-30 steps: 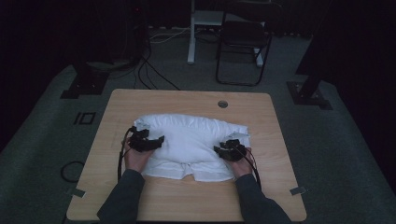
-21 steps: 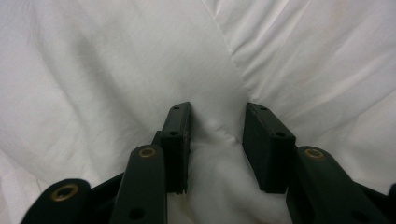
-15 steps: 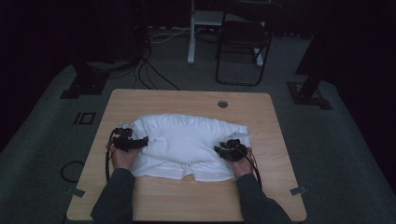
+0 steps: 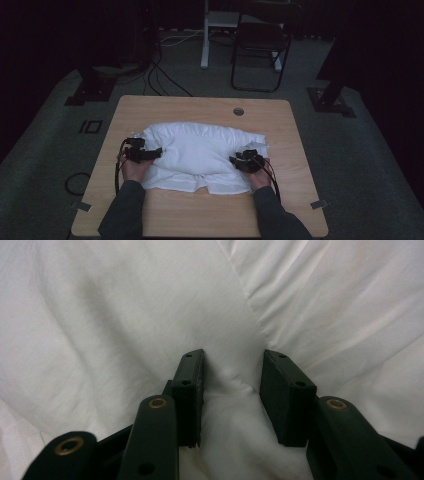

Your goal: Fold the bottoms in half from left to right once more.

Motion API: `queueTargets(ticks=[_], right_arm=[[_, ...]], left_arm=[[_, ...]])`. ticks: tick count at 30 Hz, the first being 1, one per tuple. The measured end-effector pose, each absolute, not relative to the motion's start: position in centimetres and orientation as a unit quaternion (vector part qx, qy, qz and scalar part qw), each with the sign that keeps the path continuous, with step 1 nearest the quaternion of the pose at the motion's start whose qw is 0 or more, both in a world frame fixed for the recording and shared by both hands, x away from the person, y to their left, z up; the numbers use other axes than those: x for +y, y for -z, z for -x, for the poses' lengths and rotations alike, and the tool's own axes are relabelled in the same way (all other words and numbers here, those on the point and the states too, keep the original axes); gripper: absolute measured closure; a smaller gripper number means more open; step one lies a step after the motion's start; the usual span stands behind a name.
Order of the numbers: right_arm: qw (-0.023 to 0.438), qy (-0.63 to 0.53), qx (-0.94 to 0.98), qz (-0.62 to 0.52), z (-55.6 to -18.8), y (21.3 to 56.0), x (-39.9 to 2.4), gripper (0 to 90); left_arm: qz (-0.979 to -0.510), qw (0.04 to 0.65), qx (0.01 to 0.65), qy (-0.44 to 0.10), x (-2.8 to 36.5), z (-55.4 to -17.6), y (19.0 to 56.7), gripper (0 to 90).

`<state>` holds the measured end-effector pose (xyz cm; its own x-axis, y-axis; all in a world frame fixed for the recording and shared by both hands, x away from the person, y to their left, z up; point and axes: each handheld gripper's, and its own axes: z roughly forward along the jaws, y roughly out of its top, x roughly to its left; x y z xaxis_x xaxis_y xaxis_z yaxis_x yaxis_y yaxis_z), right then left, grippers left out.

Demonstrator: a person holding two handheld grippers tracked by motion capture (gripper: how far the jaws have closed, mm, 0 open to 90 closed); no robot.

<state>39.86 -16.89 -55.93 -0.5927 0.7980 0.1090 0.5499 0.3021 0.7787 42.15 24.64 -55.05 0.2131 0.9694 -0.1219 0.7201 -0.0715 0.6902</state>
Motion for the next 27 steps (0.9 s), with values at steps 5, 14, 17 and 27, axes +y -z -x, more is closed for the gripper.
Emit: queueTargets(ticks=[5, 14, 17, 27], right_arm=[[0.151, -0.41, 0.792, -0.425, -39.9, 55.9, -16.9, 61.3], [0.151, -0.41, 0.792, -0.426, -39.9, 55.9, -16.9, 61.2], [0.152, -0.409, 0.792, -0.426, -39.8, 55.9, -16.8, 61.2], [0.178, -0.406, 0.785, -0.433, -39.4, 54.0, -16.5, 49.5]], left_arm=[[-0.711, 0.344, 0.588, -0.174, 24.2, -42.0, 55.0, 12.5], [-0.725, 0.364, 0.566, -0.149, 23.0, -41.9, 54.8, 37.7], [-0.729, 0.372, 0.559, -0.134, 22.8, -41.8, 54.9, 57.3], [-0.722, 0.413, 0.531, -0.162, 23.5, -40.5, 52.4, 82.9]])
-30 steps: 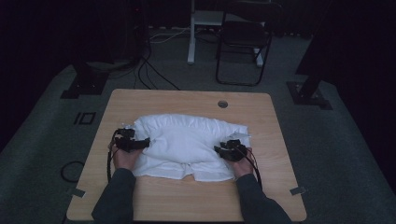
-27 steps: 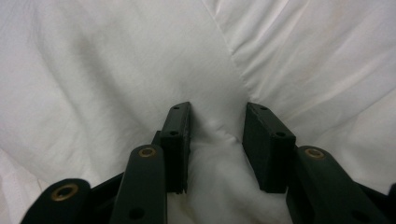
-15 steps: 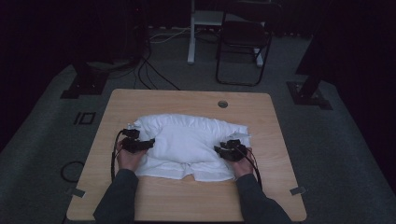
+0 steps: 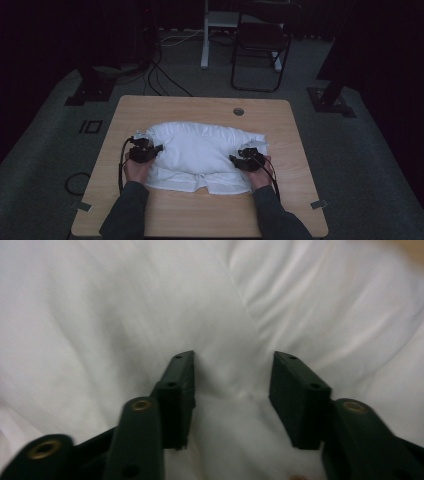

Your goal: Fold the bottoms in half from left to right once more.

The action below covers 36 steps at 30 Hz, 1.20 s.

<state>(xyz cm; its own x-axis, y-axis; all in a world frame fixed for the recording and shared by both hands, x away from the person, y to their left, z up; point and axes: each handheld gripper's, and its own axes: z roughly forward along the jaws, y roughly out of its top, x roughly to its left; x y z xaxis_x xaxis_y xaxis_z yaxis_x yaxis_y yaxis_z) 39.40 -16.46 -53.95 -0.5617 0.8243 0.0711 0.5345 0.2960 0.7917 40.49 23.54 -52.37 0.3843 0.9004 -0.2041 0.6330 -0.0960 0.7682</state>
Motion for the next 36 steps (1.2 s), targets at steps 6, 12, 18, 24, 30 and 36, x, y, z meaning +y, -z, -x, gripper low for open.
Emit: queueTargets(ticks=[6, 12, 18, 24, 30, 36], right_arm=[[0.199, -0.447, 0.777, -0.396, -39.3, 50.9, -14.5, 50.3], [0.186, -0.432, 0.796, -0.381, -40.8, 51.4, -11.1, 54.5], [0.173, -0.394, 0.819, -0.38, -42.2, 54.6, -8.8, 56.8], [0.177, -0.398, 0.817, -0.378, -42.1, 54.7, -7.4, 57.3], [0.177, -0.4, 0.817, -0.376, -42.1, 54.7, -5.6, 57.1], [0.176, -0.409, 0.811, -0.379, -42.0, 54.9, -5.0, 57.1]], left_arm=[[-0.712, 0.441, 0.52, -0.169, 23.4, -40.2, 50.9, 83.0], [-0.702, 0.47, 0.506, -0.175, 22.8, -40.0, 48.8, 83.5], [-0.699, 0.501, 0.479, -0.177, 21.6, -39.8, 46.2, 83.9], [-0.704, 0.528, 0.444, -0.17, 19.7, -39.7, 44.3, 83.9], [-0.716, 0.535, 0.42, -0.159, 17.5, -40.0, 44.0, 83.9], [-0.726, 0.536, 0.406, -0.145, 15.4, -40.3, 44.5, 83.9]])
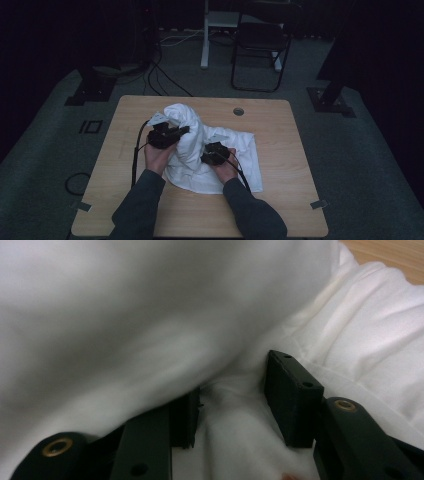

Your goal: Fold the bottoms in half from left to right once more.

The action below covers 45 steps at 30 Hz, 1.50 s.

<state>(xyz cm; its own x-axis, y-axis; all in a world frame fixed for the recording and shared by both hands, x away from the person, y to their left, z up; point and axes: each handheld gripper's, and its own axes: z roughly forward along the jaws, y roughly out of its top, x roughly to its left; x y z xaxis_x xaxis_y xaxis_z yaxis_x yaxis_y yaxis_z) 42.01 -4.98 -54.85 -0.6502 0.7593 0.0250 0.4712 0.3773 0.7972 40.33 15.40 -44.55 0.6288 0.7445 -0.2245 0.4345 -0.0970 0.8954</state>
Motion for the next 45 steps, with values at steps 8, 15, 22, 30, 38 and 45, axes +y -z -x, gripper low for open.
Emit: queueTargets(ticks=[8, 15, 22, 30, 38, 45], right_arm=[[0.162, -0.451, 0.802, -0.356, -40.6, 53.4, -6.6, 43.3], [0.151, -0.441, 0.8, -0.379, -40.6, 54.9, -6.9, 44.2], [0.161, -0.429, 0.823, -0.335, -40.2, 54.0, -5.1, 41.4], [0.217, -0.422, 0.77, -0.426, -40.3, 53.0, -13.4, 36.9], [0.168, -0.399, 0.784, -0.444, -42.2, 56.1, -10.9, 40.8], [0.123, -0.413, 0.82, -0.378, -42.6, 55.9, -5.6, 39.1]], left_arm=[[-0.733, 0.523, 0.405, -0.155, 15.2, -40.5, 44.7, 83.8], [-0.734, 0.525, 0.404, -0.148, 14.6, -40.3, 45.0, 83.8], [-0.743, 0.517, 0.399, -0.147, 13.7, -40.5, 45.6, 83.7], [-0.734, 0.523, 0.409, -0.144, 14.7, -40.2, 45.9, 83.6], [-0.739, 0.516, 0.404, -0.156, 15.0, -39.6, 45.5, 83.6], [-0.735, 0.512, 0.416, -0.158, 15.6, -39.6, 45.5, 83.6]])
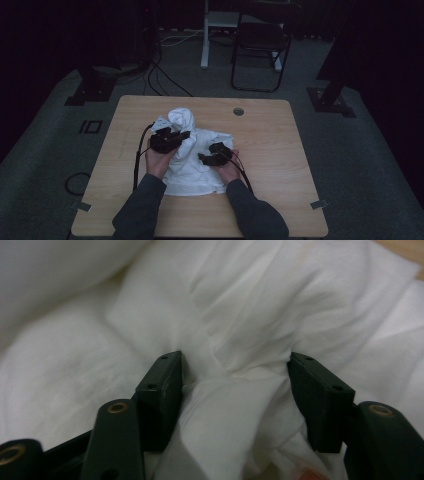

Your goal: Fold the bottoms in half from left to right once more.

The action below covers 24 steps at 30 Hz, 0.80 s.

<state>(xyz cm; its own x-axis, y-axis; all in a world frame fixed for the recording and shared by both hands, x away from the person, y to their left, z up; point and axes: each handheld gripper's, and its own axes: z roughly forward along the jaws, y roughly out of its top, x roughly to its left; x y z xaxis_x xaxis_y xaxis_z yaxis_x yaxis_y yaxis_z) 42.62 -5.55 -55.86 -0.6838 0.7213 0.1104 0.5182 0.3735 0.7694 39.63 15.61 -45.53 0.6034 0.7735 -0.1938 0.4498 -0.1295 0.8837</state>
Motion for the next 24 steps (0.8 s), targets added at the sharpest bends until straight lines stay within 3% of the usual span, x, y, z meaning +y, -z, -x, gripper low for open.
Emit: queueTargets(ticks=[3, 6, 13, 17, 24], right_arm=[[0.083, -0.437, 0.828, -0.342, -42.5, 55.6, -4.8, 33.2], [0.066, -0.473, 0.806, -0.35, -42.3, 55.0, -6.7, 33.9], [0.096, -0.504, 0.757, -0.406, -42.7, 53.8, -12.4, 36.5], [0.112, -0.528, 0.726, -0.426, -42.8, 52.4, -15.3, 36.6], [0.118, -0.544, 0.734, -0.39, -42.5, 50.4, -14.8, 34.6]], left_arm=[[-0.739, 0.503, 0.417, -0.162, 15.5, -39.8, 45.8, 83.6], [-0.744, 0.499, 0.416, -0.157, 15.0, -40.0, 46.4, 83.5], [-0.774, 0.462, 0.407, -0.146, 12.1, -40.4, 48.9, 83.3], [-0.802, 0.415, 0.405, -0.141, 9.1, -40.6, 52.2, 83.3], [-0.817, 0.396, 0.393, -0.147, 7.7, -40.4, 53.7, 83.3]])
